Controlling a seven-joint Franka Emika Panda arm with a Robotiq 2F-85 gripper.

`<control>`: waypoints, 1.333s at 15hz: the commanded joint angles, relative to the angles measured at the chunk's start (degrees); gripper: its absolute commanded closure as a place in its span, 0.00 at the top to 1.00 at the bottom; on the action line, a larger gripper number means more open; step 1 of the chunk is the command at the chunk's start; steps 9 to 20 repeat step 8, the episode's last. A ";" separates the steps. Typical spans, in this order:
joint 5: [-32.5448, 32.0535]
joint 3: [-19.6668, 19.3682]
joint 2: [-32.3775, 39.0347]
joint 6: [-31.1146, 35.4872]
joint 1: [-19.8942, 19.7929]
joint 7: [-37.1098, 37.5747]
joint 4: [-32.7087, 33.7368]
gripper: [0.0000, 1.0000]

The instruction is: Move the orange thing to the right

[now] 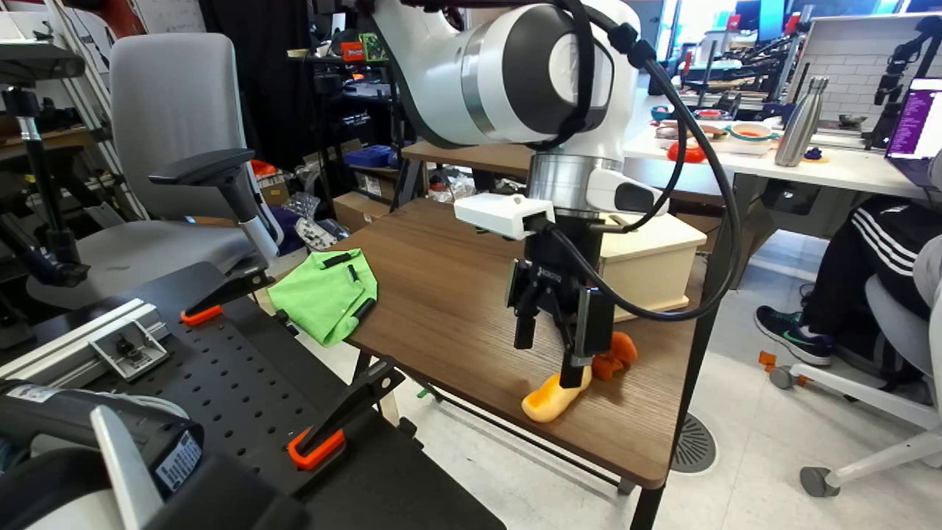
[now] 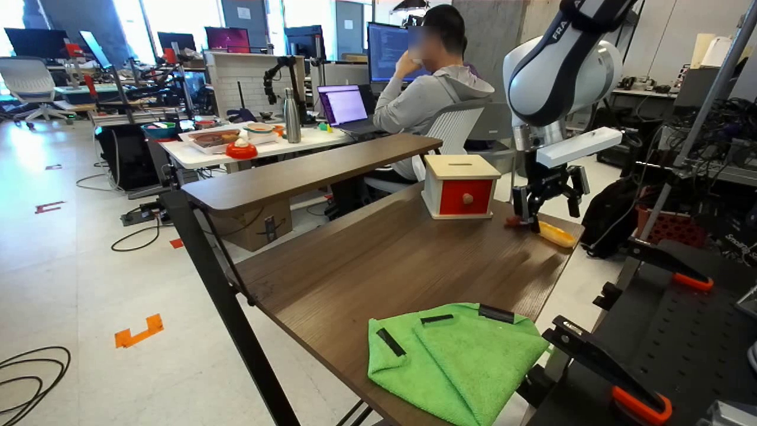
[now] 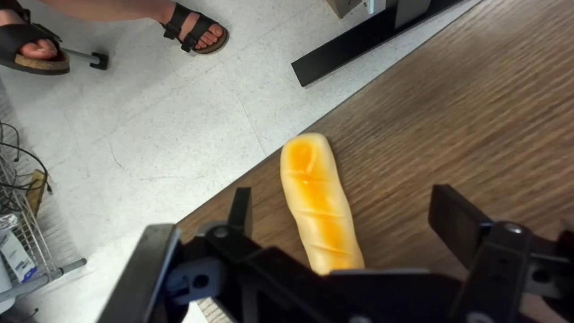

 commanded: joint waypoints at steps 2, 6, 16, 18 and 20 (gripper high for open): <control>0.35 1.43 -13.08 7.50 0.21 -4.20 -13.01 1.00; 0.32 1.77 -13.74 7.70 0.34 -4.38 -12.14 1.00; 0.52 2.29 -17.66 7.89 0.17 -5.35 -15.03 1.00; 0.52 2.29 -17.66 7.89 0.17 -5.35 -15.03 1.00; 0.52 2.29 -17.66 7.89 0.17 -5.35 -15.03 1.00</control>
